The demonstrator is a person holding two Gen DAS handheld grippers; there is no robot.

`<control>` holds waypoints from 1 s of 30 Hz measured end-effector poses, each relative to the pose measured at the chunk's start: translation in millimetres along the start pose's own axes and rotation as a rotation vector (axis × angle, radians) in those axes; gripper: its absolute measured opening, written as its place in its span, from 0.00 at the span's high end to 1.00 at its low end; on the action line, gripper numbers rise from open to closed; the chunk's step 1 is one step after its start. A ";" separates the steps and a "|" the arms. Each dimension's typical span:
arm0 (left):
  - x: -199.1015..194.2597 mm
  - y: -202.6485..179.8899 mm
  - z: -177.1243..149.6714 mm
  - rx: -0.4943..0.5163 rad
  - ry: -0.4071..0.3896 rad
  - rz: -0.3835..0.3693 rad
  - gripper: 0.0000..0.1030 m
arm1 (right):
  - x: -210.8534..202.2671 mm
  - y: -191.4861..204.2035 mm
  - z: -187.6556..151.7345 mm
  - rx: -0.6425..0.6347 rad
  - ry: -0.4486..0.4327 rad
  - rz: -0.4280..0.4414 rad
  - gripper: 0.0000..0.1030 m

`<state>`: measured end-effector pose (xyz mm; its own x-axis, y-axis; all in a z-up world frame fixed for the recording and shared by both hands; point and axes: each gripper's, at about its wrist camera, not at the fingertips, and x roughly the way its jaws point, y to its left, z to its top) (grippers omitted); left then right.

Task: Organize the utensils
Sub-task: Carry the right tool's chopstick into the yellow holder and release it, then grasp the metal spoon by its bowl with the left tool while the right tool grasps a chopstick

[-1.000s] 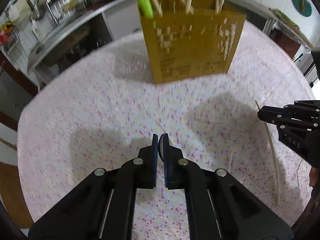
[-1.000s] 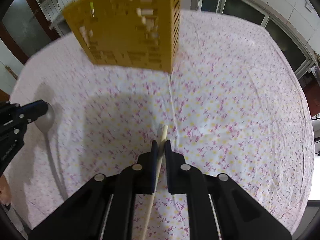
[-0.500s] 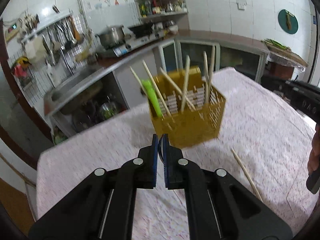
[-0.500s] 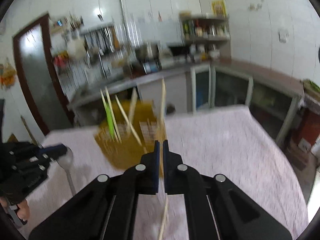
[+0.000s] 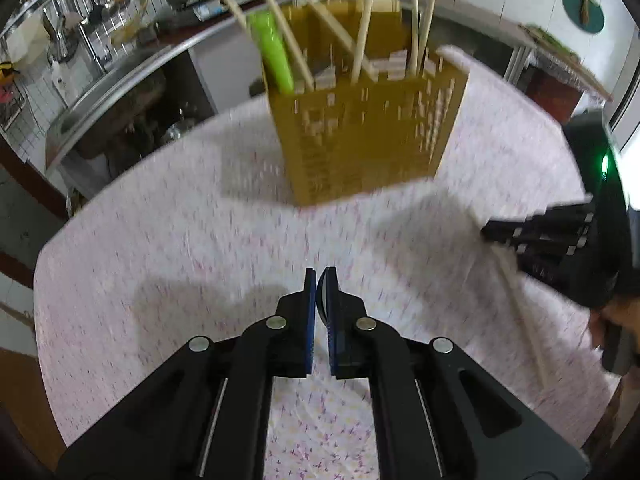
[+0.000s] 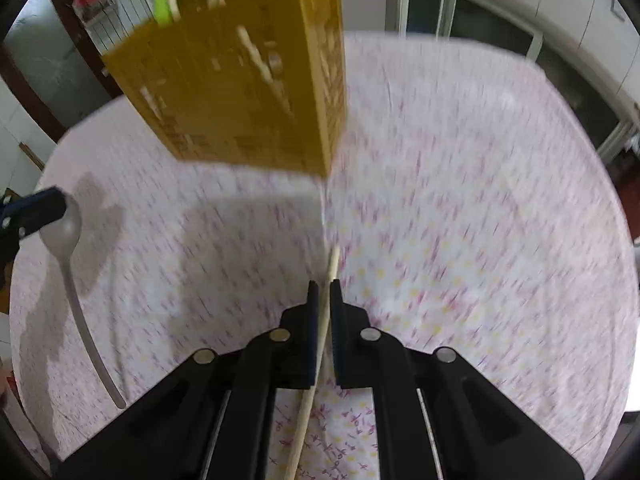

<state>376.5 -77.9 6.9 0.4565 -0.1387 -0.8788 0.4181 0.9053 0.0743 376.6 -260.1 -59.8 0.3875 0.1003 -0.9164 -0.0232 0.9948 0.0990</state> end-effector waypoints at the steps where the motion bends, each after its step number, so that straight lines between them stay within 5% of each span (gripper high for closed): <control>1: 4.4 -0.4 -6.3 0.004 0.012 0.000 0.97 | 2.3 0.6 0.4 0.004 0.007 -0.010 0.84; 3: 10.6 -1.3 -15.7 0.009 0.027 -0.004 0.97 | 6.1 2.9 2.4 0.009 0.032 0.008 0.61; 5: 14.8 -0.1 -22.6 0.003 0.038 -0.006 0.97 | 7.6 10.6 4.5 -0.025 0.040 -0.029 0.61; 7: 13.6 -1.3 -25.9 -0.002 0.040 -0.006 0.97 | 9.2 18.8 6.3 -0.057 0.040 -0.061 0.70; 8: 14.4 -0.1 -27.7 -0.004 0.038 -0.007 0.97 | 8.1 21.5 7.7 -0.065 0.040 -0.066 0.87; 9: 14.8 0.6 -28.9 -0.007 0.036 -0.007 0.97 | 5.9 22.5 8.9 -0.064 0.036 -0.067 0.93; 16: 6.1 2.6 -29.6 -0.001 0.013 -0.001 0.97 | -14.2 24.8 2.2 -0.075 -0.020 -0.060 0.94; 21: 22.9 13.7 -28.6 -0.109 0.093 -0.035 0.96 | -14.1 30.3 -6.7 -0.095 -0.032 -0.042 0.94; 25: 40.4 18.0 -31.8 -0.211 0.152 -0.064 0.68 | -9.1 23.1 -11.1 -0.092 -0.032 -0.038 0.94; 28: 44.7 17.6 -35.4 -0.252 0.160 -0.017 0.47 | -7.3 16.5 -10.4 -0.096 -0.031 -0.044 0.94; 30: 46.2 17.2 -37.2 -0.268 0.167 -0.011 0.42 | -7.9 13.4 -11.5 -0.093 -0.034 -0.040 0.94</control>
<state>375.5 -53.8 -49.9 0.3088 -0.1019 -0.9456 0.1904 0.9807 -0.0435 362.7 -247.3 -55.7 0.4213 0.0611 -0.9049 -0.0918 0.9955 0.0244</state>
